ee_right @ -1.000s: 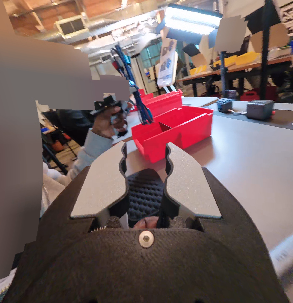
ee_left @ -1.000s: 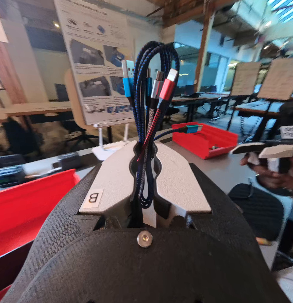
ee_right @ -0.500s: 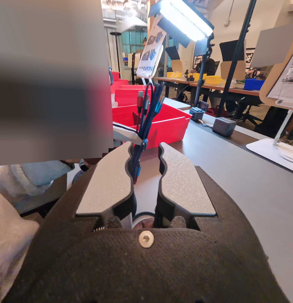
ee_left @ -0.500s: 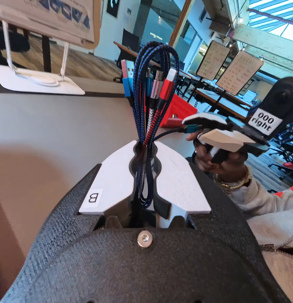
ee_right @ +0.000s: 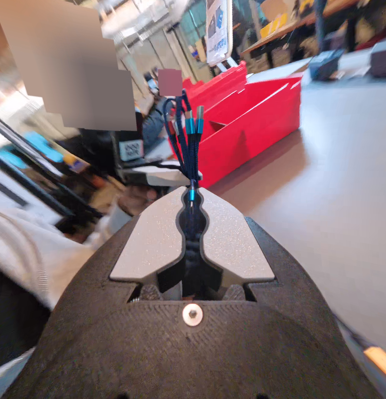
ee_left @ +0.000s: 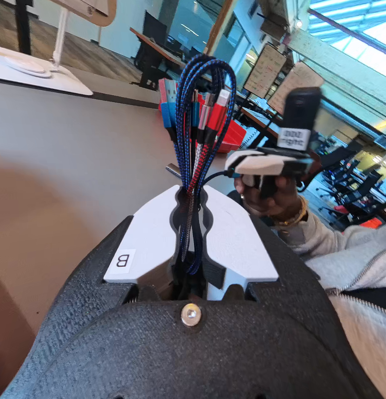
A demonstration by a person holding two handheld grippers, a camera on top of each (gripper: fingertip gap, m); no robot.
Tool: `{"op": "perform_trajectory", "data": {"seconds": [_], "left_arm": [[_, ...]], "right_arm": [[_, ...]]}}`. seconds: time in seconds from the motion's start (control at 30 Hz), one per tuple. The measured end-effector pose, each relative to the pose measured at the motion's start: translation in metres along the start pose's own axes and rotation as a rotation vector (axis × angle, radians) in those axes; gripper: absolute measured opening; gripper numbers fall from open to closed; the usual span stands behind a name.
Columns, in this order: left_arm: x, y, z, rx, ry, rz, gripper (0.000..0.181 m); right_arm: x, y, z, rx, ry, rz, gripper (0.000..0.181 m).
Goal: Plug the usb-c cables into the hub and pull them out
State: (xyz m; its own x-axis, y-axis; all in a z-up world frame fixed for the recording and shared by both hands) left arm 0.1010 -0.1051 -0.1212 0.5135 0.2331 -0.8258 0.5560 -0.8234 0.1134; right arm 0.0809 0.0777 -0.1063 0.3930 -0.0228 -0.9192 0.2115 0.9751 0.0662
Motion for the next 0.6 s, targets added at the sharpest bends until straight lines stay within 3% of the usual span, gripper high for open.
{"op": "perform_trajectory", "data": {"seconds": [0.07,0.13,0.23,0.3,0.33,0.4,0.5,0.6], "left_arm": [[0.001,0.003,-0.003,0.028,-0.076,0.035,0.019],[-0.002,0.010,-0.010,0.018,-0.237,-0.003,0.036],[-0.011,0.028,-0.032,-0.020,-0.571,-0.214,0.044],[-0.011,0.037,-0.055,0.037,-0.760,-0.326,0.043],[-0.010,0.037,-0.065,0.080,-0.799,-0.316,0.041],[-0.003,0.025,-0.075,0.125,-0.826,-0.162,0.044],[0.004,0.005,-0.060,0.060,-0.955,0.025,0.046],[0.004,-0.006,-0.044,0.202,-0.853,0.082,0.039]], "right_arm": [[0.006,0.003,-0.009,-0.116,-0.263,-0.016,0.005],[0.013,0.005,-0.017,-0.185,-0.452,-0.005,0.005],[0.018,0.005,-0.025,-0.217,-0.608,0.001,0.005],[0.017,0.003,-0.026,-0.234,-0.637,0.004,0.005],[0.017,0.000,-0.025,-0.247,-0.650,0.009,0.006],[0.015,-0.005,-0.021,-0.279,-0.658,0.021,0.006],[0.010,-0.012,-0.014,-0.330,-0.635,0.047,0.005],[0.008,-0.015,-0.010,-0.390,-0.609,0.091,0.005]]}}
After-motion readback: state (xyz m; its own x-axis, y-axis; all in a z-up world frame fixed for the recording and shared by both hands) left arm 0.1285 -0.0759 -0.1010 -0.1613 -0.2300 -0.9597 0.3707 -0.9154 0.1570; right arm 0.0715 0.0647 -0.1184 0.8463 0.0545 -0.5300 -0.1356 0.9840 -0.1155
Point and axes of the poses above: each gripper's, where its closed fingertips meet, y back along the fingers, x out of its underside, z = x × y across the jaws, the point moved 8 cm from there along y, back along the fingers, and after that the axes turned 6 degrees about y, right-handed, at the moved point
